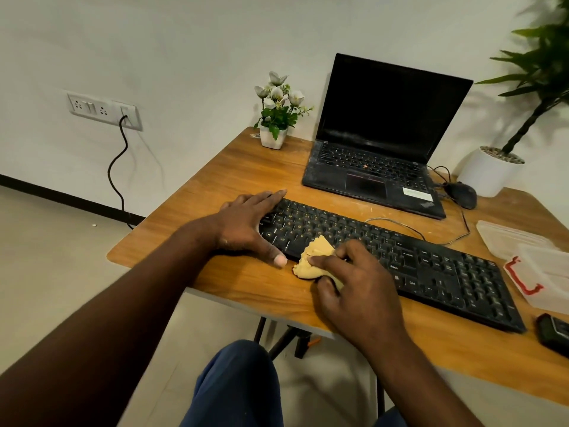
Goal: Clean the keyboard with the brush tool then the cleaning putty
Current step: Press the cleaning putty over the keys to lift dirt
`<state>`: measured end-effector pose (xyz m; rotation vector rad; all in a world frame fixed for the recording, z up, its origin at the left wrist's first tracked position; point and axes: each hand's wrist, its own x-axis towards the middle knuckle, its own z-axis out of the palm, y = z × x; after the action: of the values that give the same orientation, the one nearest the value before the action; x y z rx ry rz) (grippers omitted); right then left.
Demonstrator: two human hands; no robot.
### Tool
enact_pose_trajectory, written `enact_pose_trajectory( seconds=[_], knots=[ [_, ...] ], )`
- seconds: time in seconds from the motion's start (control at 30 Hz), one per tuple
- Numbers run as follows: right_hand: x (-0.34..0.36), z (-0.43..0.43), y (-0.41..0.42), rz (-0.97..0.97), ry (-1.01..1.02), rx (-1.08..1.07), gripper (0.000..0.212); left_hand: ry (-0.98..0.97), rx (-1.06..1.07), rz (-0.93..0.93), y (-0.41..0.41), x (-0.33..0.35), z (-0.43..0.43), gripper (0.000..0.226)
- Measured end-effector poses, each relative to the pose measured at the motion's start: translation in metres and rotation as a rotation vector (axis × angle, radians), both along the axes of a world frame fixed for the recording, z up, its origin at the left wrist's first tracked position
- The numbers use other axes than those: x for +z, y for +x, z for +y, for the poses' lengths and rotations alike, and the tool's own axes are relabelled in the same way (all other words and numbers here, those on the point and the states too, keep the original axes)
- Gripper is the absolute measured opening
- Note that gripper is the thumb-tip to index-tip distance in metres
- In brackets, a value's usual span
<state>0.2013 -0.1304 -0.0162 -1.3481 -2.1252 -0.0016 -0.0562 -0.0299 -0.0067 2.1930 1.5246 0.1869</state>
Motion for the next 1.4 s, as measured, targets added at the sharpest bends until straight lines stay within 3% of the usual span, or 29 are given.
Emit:
enact_pose_trajectory(
  seconds=[0.27, 0.43, 0.63, 0.8, 0.97, 1.1, 1.23, 1.4],
  knots=[
    [-0.001, -0.007, 0.018, 0.056, -0.001, 0.004, 0.037, 0.128, 0.067, 0.004, 0.01, -0.003, -0.004, 0.149],
    [0.001, -0.012, 0.051, 0.146, 0.069, -0.171, 0.028, 0.149, 0.072, -0.01, 0.008, -0.007, -0.004, 0.15],
    [0.018, 0.009, 0.022, 0.186, 0.098, -0.247, 0.028, 0.158, 0.076, -0.023, 0.008, -0.006, -0.005, 0.149],
    [0.034, 0.04, -0.03, -0.038, -0.132, -0.205, 0.036, 0.163, 0.09, -0.03, 0.009, -0.005, -0.007, 0.153],
    [0.034, 0.054, -0.071, -0.083, -0.108, -0.066, 0.034, 0.165, 0.079, -0.043, 0.009, -0.003, -0.009, 0.153],
    [0.039, 0.086, -0.071, -0.19, -0.088, -0.127, 0.034, 0.152, 0.086, -0.088, 0.006, -0.004, -0.009, 0.158],
    [0.041, 0.115, -0.072, -0.179, -0.106, -0.196, 0.033, 0.159, 0.1, -0.09, 0.008, -0.003, -0.011, 0.159],
    [0.037, 0.122, -0.087, -0.179, -0.173, -0.027, 0.034, 0.147, 0.118, -0.122, 0.008, 0.0, -0.014, 0.161]
  ],
)
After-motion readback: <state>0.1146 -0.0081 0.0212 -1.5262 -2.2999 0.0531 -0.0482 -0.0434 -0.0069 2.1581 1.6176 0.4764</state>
